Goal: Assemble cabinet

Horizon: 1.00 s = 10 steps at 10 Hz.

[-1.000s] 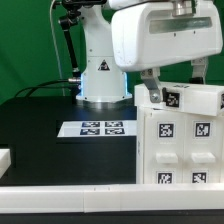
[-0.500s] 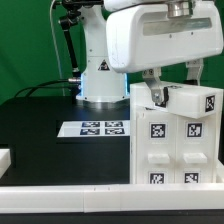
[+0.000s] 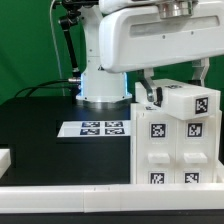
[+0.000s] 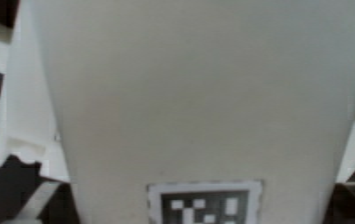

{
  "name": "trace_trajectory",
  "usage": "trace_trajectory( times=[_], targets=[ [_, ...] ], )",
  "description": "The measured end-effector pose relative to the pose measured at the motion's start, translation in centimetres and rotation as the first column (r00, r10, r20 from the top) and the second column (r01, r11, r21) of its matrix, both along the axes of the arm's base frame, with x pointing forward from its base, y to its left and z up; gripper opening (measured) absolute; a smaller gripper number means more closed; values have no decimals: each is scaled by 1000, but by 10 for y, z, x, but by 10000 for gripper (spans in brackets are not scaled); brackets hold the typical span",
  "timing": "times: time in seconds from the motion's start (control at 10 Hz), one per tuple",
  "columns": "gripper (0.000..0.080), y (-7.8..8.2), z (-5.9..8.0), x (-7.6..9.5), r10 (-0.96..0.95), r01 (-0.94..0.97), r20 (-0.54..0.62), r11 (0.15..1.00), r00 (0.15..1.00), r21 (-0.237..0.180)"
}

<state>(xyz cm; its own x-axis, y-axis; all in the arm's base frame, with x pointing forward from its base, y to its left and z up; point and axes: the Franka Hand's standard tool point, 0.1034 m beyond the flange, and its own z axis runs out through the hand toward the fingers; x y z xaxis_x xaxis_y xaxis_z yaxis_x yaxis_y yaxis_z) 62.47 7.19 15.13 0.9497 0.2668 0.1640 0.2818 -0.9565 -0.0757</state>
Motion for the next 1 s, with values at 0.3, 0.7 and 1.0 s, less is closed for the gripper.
trace_trajectory(
  times=[0.3, 0.7, 1.0],
  targets=[
    [560, 2, 1, 1, -280, 279, 3, 959, 960, 39],
    [560, 9, -1, 2, -589, 590, -39, 803, 807, 88],
    [560, 7, -1, 0, -786, 792, -102, 602, 610, 99]
  ],
)
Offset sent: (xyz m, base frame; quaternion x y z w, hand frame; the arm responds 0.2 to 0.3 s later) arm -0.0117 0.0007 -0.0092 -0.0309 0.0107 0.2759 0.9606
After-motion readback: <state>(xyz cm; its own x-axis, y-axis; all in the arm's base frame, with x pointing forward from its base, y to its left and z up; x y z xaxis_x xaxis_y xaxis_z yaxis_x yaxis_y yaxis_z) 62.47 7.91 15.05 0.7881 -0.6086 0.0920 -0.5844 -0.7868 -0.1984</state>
